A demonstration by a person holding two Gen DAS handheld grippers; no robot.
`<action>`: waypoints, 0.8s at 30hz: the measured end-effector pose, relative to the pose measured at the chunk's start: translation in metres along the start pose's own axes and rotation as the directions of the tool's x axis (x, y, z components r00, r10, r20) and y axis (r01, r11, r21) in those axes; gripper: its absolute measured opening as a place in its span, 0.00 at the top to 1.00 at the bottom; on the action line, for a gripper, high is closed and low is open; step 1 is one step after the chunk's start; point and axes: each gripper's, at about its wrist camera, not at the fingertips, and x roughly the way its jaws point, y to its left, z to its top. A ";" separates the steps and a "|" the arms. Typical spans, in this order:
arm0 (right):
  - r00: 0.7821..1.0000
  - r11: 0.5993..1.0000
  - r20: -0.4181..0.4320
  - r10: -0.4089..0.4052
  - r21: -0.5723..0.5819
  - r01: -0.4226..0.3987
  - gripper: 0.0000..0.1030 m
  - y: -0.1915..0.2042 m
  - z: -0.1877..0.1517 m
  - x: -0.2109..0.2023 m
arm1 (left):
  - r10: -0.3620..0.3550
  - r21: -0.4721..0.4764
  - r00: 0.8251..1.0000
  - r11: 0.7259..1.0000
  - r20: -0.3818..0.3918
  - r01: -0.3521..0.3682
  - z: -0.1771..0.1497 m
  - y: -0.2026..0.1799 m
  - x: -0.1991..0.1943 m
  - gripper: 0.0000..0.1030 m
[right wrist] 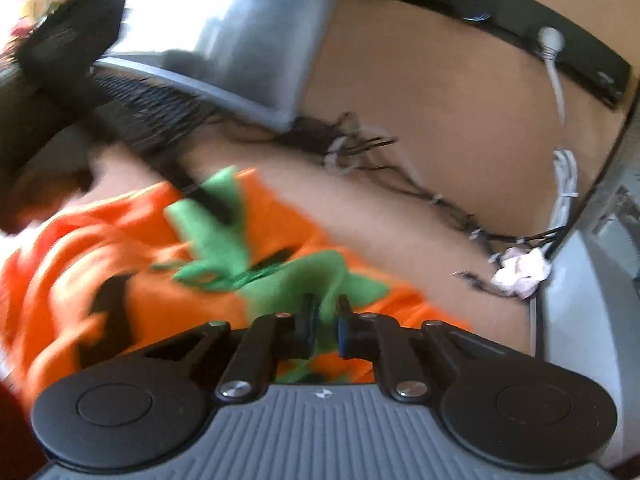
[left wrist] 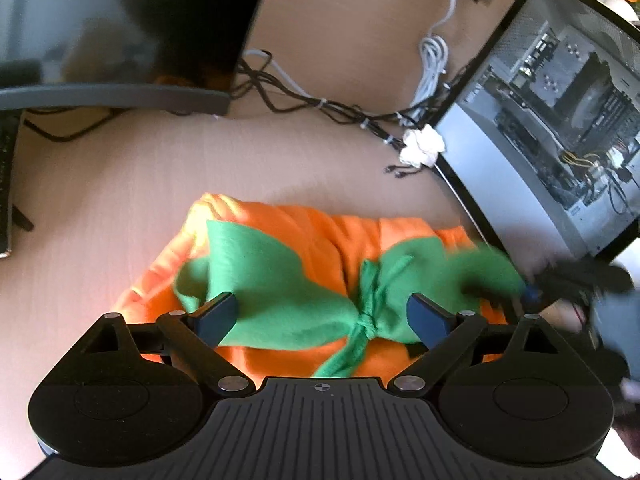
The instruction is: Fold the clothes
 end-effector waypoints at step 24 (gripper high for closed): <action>0.978 0.897 -0.105 0.183 0.424 -0.122 0.71 -0.053 -0.044 0.027 | 0.013 -0.081 1.000 0.997 -0.027 -0.015 -0.003 0.002 0.027 0.04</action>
